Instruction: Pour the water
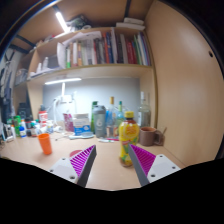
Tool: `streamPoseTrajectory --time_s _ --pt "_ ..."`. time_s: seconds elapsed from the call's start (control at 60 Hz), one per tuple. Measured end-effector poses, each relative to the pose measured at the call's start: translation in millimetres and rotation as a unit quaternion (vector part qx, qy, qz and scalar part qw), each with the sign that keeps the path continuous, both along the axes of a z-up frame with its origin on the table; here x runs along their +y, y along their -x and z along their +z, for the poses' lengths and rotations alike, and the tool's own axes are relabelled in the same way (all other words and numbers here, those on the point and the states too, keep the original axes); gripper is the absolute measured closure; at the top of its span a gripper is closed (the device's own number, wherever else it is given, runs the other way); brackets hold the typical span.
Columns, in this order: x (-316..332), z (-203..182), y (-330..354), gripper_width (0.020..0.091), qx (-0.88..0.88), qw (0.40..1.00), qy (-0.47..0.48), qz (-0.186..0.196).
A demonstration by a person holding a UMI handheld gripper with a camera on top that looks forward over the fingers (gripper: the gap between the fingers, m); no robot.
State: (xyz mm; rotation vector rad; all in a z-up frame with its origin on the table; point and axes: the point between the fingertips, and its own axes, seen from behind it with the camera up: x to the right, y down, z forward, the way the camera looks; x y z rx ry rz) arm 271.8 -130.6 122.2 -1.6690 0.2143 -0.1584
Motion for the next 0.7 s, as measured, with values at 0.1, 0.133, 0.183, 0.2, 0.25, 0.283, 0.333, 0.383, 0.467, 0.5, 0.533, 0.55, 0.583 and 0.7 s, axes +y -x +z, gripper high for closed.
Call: streamPoseTrajectory --time_s 0.1,0.133,0.183,0.2,0.25,0.283,0.333,0.383,0.467,0.5,0.533,0.55,0.583,0.7 --pt "27 -15 -30 0.0368 0.021 1.0 0.009 -0.011" --pt "34 -17 -36 0.0368 0.025 1.0 0.008 -0.011" --pt "45 -19 -45 0.0368 0.023 1.0 0.011 -0.015" --pt "48 -20 -48 0.0369 0.021 1.0 0.011 -0.015" --pt "57 -21 -58 0.0369 0.01 1.0 0.011 -0.019" --pt "63 -23 -65 0.0367 0.003 1.0 0.014 -0.024" --pt "73 -26 -75 0.0368 -0.004 0.999 0.017 -0.032" --pt "85 -33 -82 0.0365 -0.002 0.999 0.023 -0.035" --pt "102 -38 -91 0.0363 0.005 0.999 0.023 -0.036" --pt "108 -40 -95 0.0362 0.006 0.999 0.022 -0.035" --pt "113 -41 -97 0.0365 0.007 0.999 0.023 -0.033" --pt "116 -42 -98 0.0376 0.008 0.999 0.023 -0.032" --pt "121 -43 -98 0.0439 0.01 0.999 0.022 -0.029" --pt "127 -46 -108 0.0591 0.01 0.998 0.013 -0.053"
